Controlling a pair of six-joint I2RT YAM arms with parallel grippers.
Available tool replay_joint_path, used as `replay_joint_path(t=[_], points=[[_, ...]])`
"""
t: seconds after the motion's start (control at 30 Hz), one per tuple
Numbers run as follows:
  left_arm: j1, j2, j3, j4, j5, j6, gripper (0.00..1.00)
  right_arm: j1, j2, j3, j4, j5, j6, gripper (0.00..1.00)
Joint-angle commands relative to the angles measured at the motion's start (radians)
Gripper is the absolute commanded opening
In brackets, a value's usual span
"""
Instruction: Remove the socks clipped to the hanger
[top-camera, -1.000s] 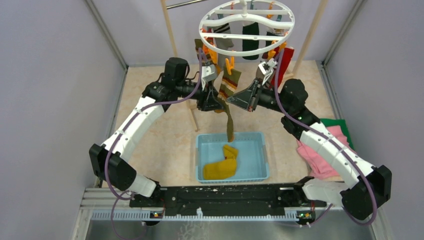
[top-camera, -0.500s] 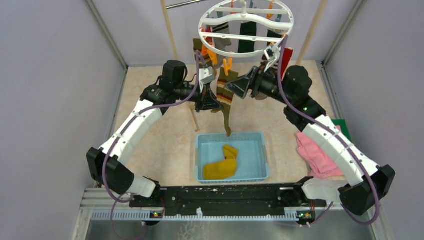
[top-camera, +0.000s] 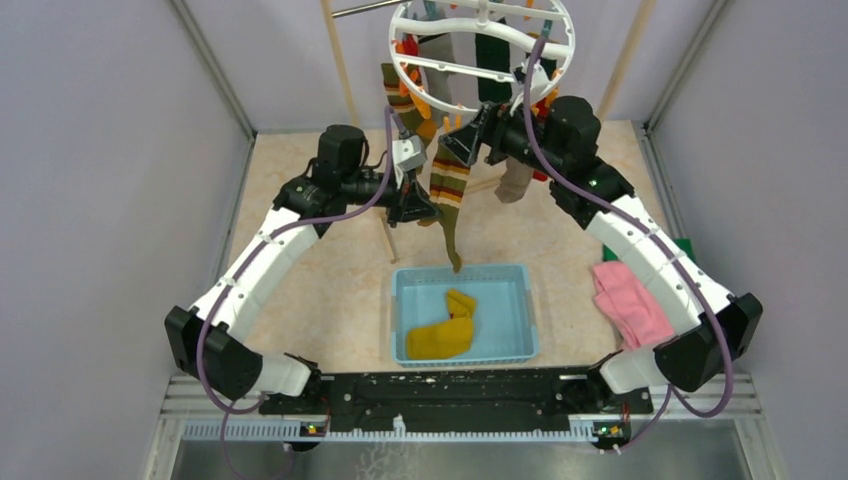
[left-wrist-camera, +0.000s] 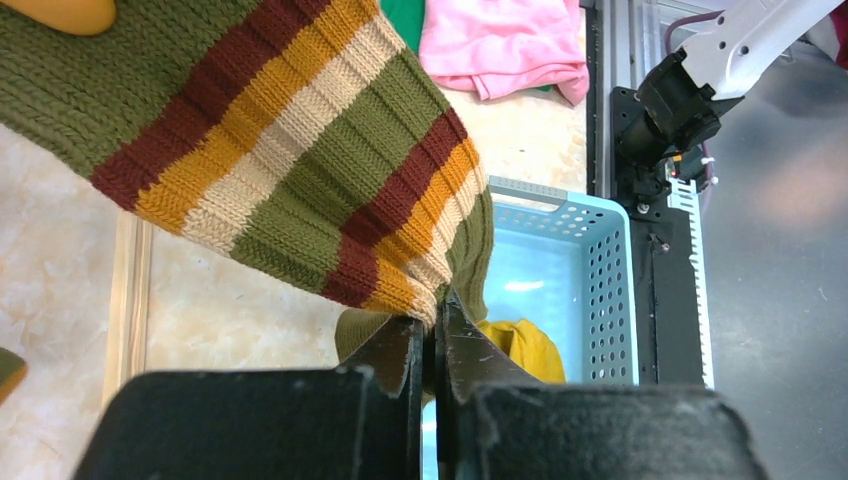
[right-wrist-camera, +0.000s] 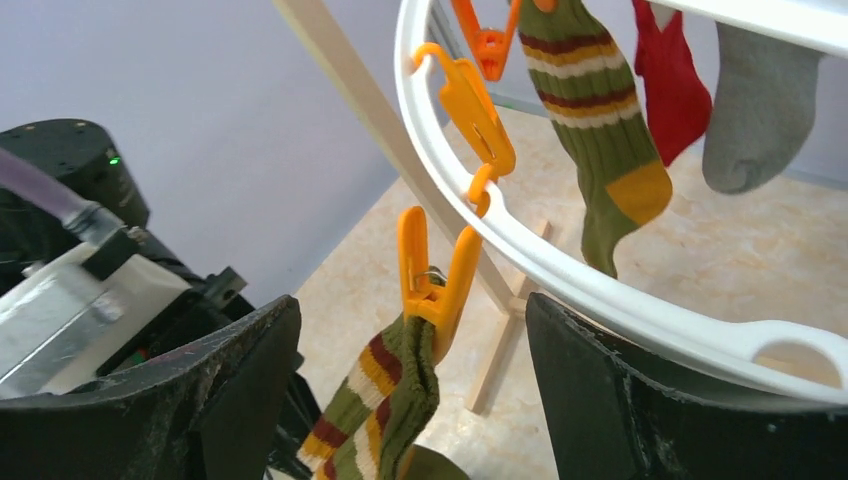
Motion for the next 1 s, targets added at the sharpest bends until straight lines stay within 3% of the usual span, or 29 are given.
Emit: replay_joint_path(t=[0.0,0.2,0.5,0.97], points=[[-0.001,-0.030,-0.009,0.044,-0.019,-0.014,0.00,0.008,0.008,0.055,0.042,0.048,-0.016,0.81],[0.000,-0.024,-0.005,0.047,-0.031,-0.027,0.00,0.077,-0.006,0.010,0.071,0.178,-0.029,0.78],[-0.002,-0.039,-0.025,0.050,-0.039,-0.029,0.00,0.104,-0.101,-0.193,0.330,0.350,0.004,0.76],[-0.009,-0.043,-0.029,0.046,-0.049,-0.024,0.00,0.114,-0.041,-0.167,0.431,0.357,0.000,0.63]])
